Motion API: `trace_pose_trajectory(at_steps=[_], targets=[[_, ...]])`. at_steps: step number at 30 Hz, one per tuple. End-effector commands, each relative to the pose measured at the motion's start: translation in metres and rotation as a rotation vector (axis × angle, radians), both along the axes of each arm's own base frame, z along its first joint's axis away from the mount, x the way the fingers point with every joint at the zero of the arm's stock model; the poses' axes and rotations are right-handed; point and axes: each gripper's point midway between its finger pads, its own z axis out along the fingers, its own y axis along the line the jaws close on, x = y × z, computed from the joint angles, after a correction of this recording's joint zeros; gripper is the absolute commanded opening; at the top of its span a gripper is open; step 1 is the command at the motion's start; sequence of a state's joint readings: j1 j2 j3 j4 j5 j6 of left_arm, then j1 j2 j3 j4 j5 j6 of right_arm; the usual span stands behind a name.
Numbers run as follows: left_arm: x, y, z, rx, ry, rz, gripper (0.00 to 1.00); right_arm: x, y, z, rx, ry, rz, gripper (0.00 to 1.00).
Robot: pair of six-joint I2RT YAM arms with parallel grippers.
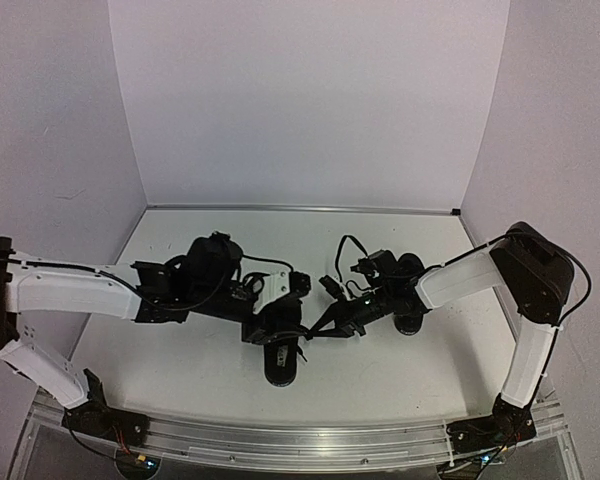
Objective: Tie the shoes
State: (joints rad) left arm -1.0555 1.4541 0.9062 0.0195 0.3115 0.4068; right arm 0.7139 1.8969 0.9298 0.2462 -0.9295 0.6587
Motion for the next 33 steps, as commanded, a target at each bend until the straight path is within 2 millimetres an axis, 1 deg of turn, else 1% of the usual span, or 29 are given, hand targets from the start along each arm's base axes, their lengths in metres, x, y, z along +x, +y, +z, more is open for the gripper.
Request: trace_pose_trajectory(at_steps=[1, 3, 5, 6, 9, 12, 14, 18, 22, 27, 33], targets=[[0.026, 0.031, 0.039, -0.108, 0.012, 0.146, 0.59, 0.007, 0.002, 0.017, 0.036, -0.050, -0.010, 0.08], [0.044, 0.049, 0.046, -0.147, 0.039, 0.247, 0.59, 0.008, -0.001, 0.019, 0.037, -0.049, -0.017, 0.11], [0.058, 0.066, 0.045, -0.166, 0.085, 0.330, 0.59, 0.010, -0.005, 0.021, 0.039, -0.053, -0.026, 0.15], [0.058, 0.070, 0.043, -0.167, 0.109, 0.339, 0.59, 0.011, -0.007, 0.022, 0.040, -0.057, -0.030, 0.18], [0.047, 0.076, 0.026, -0.146, 0.167, 0.314, 0.56, 0.013, -0.010, 0.027, 0.043, -0.070, -0.035, 0.25], [0.036, 0.083, 0.006, -0.128, 0.236, 0.314, 0.52, 0.014, -0.011, 0.027, 0.043, -0.074, -0.035, 0.34], [0.028, 0.086, -0.003, -0.122, 0.277, 0.310, 0.48, 0.017, -0.012, 0.026, 0.041, -0.078, -0.038, 0.38], [0.020, 0.091, -0.016, -0.118, 0.321, 0.311, 0.41, 0.024, -0.010, 0.021, 0.015, -0.096, -0.035, 0.39], [0.022, 0.090, -0.025, -0.097, 0.332, 0.314, 0.36, 0.031, -0.005, 0.015, -0.005, -0.100, -0.017, 0.37], [0.027, 0.085, -0.040, -0.054, 0.356, 0.309, 0.34, 0.032, -0.002, 0.007, -0.023, -0.097, 0.009, 0.35], [0.034, 0.079, -0.046, -0.033, 0.344, 0.309, 0.32, 0.030, -0.003, -0.003, -0.041, -0.080, 0.025, 0.34]])
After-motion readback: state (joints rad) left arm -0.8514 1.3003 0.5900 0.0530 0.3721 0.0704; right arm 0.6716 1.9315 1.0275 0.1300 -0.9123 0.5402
